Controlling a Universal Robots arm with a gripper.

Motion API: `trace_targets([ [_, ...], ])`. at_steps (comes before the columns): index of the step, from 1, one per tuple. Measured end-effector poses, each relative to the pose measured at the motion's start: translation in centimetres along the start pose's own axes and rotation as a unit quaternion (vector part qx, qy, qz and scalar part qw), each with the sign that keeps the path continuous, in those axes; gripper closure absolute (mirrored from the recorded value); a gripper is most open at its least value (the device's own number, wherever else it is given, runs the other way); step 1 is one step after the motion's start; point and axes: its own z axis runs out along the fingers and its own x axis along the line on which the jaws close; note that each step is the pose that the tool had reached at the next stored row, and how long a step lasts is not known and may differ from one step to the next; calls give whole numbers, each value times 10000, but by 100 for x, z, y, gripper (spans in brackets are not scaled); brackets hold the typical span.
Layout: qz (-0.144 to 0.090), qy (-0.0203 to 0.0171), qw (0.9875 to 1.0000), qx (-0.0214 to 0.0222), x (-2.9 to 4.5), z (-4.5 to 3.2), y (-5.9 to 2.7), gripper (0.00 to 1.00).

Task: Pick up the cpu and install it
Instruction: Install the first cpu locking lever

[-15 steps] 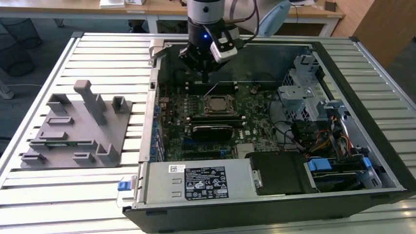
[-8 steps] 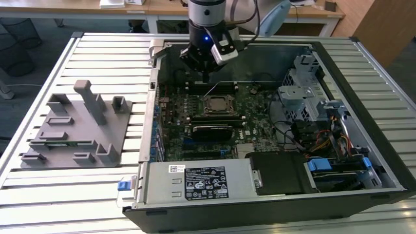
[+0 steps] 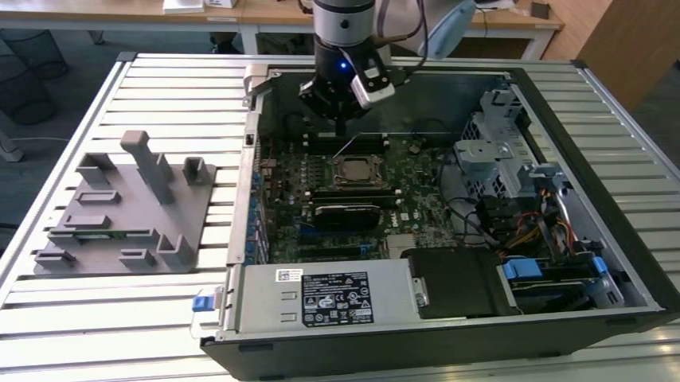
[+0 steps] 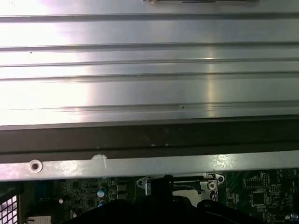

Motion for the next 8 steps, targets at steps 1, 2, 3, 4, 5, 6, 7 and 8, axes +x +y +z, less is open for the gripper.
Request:
trace_targets([
  [1, -24, 1, 10000, -1, -11, 7, 0, 89],
  [2, -68, 2, 10000, -2, -17, 14, 0, 89],
  [3, -121, 4, 9999, -2, -20, 20, 0, 89],
  [4, -174, 7, 9998, -3, -23, 25, 0, 89],
  [5, -219, 8, 9998, -4, -30, 32, 0, 89],
  [6, -246, 9, 9997, -5, -40, 41, 0, 89],
  [7, -255, 10, 9997, -5, -52, 47, 2, 89],
  [8, -255, 10, 9997, -5, -65, 53, 3, 89],
])
